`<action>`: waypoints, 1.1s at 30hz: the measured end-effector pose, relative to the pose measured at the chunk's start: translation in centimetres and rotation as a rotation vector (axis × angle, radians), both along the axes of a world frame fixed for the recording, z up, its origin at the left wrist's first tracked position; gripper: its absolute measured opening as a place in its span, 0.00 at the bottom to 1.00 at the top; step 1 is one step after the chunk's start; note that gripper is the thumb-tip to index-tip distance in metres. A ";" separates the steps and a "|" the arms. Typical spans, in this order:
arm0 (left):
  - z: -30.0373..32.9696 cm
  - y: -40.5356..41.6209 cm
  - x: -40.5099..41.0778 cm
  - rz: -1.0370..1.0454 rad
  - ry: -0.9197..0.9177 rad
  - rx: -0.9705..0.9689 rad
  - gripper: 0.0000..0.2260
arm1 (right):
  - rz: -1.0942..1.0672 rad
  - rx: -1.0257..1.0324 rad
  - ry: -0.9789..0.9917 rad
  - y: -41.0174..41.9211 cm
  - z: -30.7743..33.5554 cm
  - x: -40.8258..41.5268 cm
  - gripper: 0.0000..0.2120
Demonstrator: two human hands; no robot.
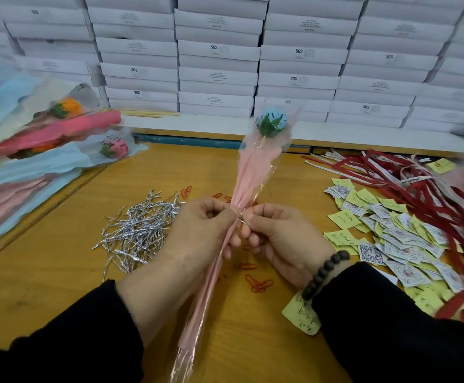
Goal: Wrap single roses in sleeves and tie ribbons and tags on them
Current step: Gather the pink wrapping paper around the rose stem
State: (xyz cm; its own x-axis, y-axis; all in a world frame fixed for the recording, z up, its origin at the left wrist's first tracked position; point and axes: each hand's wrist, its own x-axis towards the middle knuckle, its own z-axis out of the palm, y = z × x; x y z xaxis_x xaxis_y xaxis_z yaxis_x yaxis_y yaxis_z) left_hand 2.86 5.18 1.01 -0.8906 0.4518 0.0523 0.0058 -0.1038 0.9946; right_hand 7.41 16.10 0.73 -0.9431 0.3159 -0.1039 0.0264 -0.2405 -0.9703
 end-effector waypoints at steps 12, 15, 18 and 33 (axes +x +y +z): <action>0.1 -0.2 -0.6 0.015 -0.180 0.102 0.07 | -0.147 1.373 0.295 -0.3 0.0 1.0 0.05; 0.0 -0.1 -0.5 0.011 -0.188 0.101 0.08 | -0.147 1.422 0.314 -0.2 0.2 1.2 0.03; 0.0 -0.2 -0.4 0.001 -0.185 0.097 0.08 | -0.166 1.435 0.358 0.0 0.3 1.2 0.03; 0.7 -0.2 0.6 -0.069 -0.085 0.123 0.05 | 0.076 -0.052 -0.110 0.4 1.2 0.4 0.12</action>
State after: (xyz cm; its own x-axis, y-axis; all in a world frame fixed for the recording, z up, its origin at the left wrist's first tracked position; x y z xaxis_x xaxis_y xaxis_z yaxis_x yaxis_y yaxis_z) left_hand 3.43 4.99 1.70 -0.8612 0.5069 0.0368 -0.0893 -0.2221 0.9709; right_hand 7.79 16.46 1.90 -0.9461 0.2356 -0.2221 0.1518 -0.2832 -0.9470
